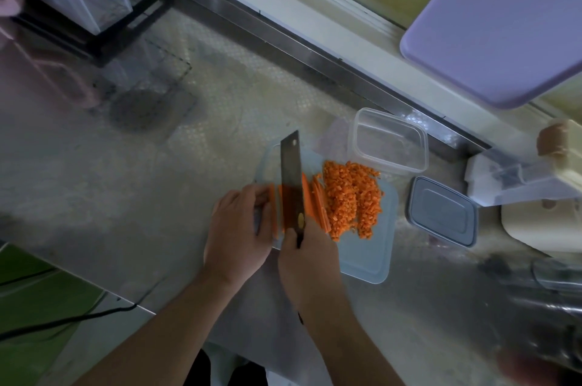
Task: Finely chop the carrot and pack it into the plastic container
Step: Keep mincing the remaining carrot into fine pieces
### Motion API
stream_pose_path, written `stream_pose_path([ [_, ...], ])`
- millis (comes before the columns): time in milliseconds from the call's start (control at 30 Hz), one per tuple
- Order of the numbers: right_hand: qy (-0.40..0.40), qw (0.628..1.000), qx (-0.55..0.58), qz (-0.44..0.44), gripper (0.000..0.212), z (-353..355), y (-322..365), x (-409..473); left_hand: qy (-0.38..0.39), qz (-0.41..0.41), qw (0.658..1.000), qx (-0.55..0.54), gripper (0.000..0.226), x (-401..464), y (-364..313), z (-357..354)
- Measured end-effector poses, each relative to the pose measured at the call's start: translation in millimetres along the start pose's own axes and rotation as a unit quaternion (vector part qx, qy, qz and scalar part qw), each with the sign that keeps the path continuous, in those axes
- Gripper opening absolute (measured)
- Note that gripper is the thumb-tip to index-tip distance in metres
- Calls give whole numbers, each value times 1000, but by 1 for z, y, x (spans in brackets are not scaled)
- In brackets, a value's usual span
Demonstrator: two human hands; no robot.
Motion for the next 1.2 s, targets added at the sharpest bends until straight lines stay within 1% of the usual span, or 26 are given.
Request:
stream_pose_path([
  [33,-10,1000,3,4,14,5,-2,-2,-1,1,1000,-4,22,0,1,0],
  [167,-38,999,-1,16,24,27,-7,-6,6,3,1000,-3,22,0,1,0],
  [367,-27,1000,-13,-8,23,47,-16,0,26,-29,999,31,23,0,-6,1],
  [433,-31,999,-14,-10,22,52,-18,4,41,-20,997,65,31,2,-12,-2],
  [500,-40,999,-2,-8,22,59,-19,9,48,-16,990,129,41,7,-21,-6],
  [567,-47,999,12,-9,23,66,-18,13,60,-7,985,163,46,12,-33,-9],
  [700,-26,999,15,-12,23,73,-20,16,102,50,984,136,36,17,-44,-6],
  [833,-1,1000,6,-3,22,77,-22,15,93,83,983,137,26,21,-39,3],
  [967,44,999,-3,10,21,71,-23,12,100,101,983,113,10,17,-36,6],
  [1033,65,998,-2,9,21,68,-24,12,113,111,982,101,14,15,-36,5],
  [1133,80,997,8,8,21,68,-24,12,113,144,980,75,26,12,-34,6],
  [1200,79,997,13,10,23,71,-23,12,118,156,978,78,35,8,-37,6],
])
Point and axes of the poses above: each hand's wrist, its own x-axis towards the middle knuckle, its own z-axis out of the back of the hand, y = z × x, the point moved 2 cm from there along x, towards the middle knuckle, and after that the axes turned 15 degrees about x, right-handed, at the moved point
